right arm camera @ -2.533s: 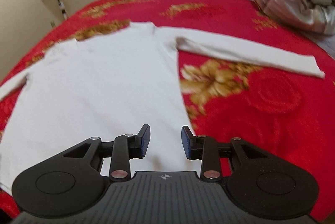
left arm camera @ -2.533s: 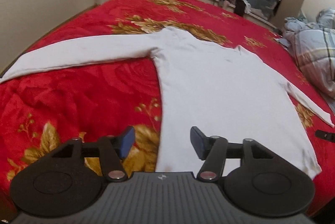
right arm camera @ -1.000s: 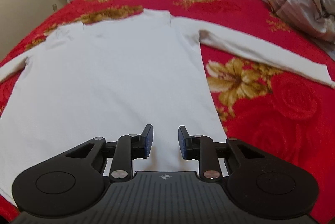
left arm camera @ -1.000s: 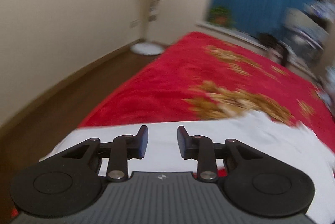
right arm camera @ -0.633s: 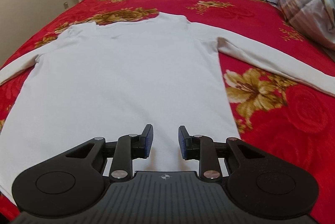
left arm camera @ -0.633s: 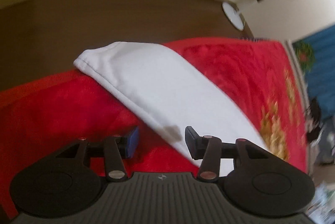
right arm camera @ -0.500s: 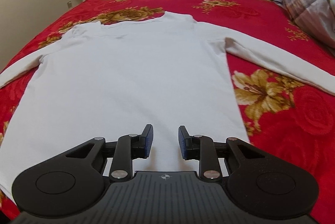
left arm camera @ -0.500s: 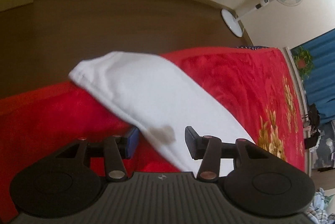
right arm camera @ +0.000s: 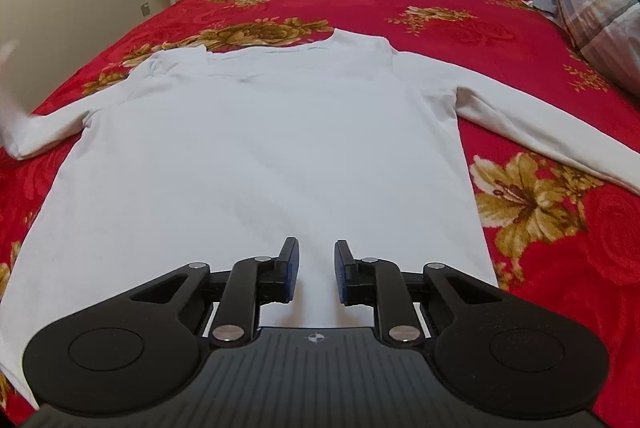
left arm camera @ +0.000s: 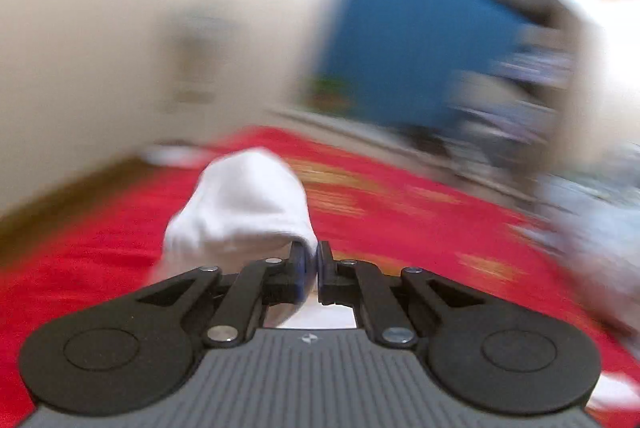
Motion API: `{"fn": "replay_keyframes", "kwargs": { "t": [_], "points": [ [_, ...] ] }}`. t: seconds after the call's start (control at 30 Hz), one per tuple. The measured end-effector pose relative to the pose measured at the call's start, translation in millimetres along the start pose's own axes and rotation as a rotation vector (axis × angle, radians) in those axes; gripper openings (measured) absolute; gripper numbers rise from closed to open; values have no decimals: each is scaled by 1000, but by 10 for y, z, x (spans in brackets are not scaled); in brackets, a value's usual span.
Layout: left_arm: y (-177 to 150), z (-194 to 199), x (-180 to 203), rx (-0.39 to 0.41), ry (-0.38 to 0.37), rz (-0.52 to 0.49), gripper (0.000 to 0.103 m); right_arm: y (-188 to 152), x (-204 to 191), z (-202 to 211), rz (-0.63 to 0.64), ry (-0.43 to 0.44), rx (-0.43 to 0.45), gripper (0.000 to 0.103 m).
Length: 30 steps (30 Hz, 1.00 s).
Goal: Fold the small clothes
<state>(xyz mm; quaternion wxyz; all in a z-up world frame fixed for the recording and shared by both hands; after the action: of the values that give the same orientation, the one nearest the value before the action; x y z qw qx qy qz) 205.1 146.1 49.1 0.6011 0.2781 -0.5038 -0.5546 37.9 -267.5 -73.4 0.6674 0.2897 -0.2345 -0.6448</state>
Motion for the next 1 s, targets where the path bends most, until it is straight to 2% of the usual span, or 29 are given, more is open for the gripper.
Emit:
{"fn": "replay_keyframes", "kwargs": {
  "t": [0.07,0.1,0.13,0.2,0.33,0.43,0.5,0.57,0.67,0.8,0.9,0.93,0.97,1.0],
  "points": [
    [-155,-118,464,-117,-241,-54,36,9,10,-11,-13,10,7,20],
    [-217,-129,560,-120,-278,-56,36,10,18,-19,-22,16,10,20],
    [-258,-143,576,-115,-272,-48,36,9,26,-28,-32,21,11,20],
    [-272,-241,414,-138,-217,-17,36,4,48,-36,-52,29,12,20],
    [-221,-469,-134,-154,10,-13,34,27,127,-25,-117,55,17,20],
    [-213,-698,-558,-249,170,18,34,128,216,-77,-176,74,21,21],
    [-259,-708,-769,-281,210,72,34,270,279,-189,-225,82,27,21],
    [-265,-581,-919,-293,238,97,34,448,333,-346,-269,88,43,24],
    [-264,-432,-934,-295,250,72,34,736,447,-778,-381,83,26,34],
    [-237,-354,-933,-299,234,44,35,962,501,-1360,-495,63,-43,36],
    [-267,-395,-909,-307,226,26,35,1121,465,-1532,-551,52,-17,37],
    [-308,-491,-875,-312,225,20,35,1176,451,-1572,-559,54,-13,33],
    [-327,-513,-876,-316,224,16,35,1230,434,-1603,-554,41,-11,9],
    [-348,-559,-877,-321,223,13,35,1299,423,-1615,-545,27,-5,3]
  ]
}}
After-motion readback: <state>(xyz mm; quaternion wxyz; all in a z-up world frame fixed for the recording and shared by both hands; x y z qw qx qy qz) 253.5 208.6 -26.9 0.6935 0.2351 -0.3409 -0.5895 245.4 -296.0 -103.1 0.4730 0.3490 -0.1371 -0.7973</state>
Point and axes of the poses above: each gripper's, at about its wrist camera, not at the fingertips, and z roughly against the way its jaws point, x to its right, y to its top, the point moved 2 cm from there along -z, roughly the way its jaws point, and after that the axes turned 1 degree about z, right-handed, at the moved point
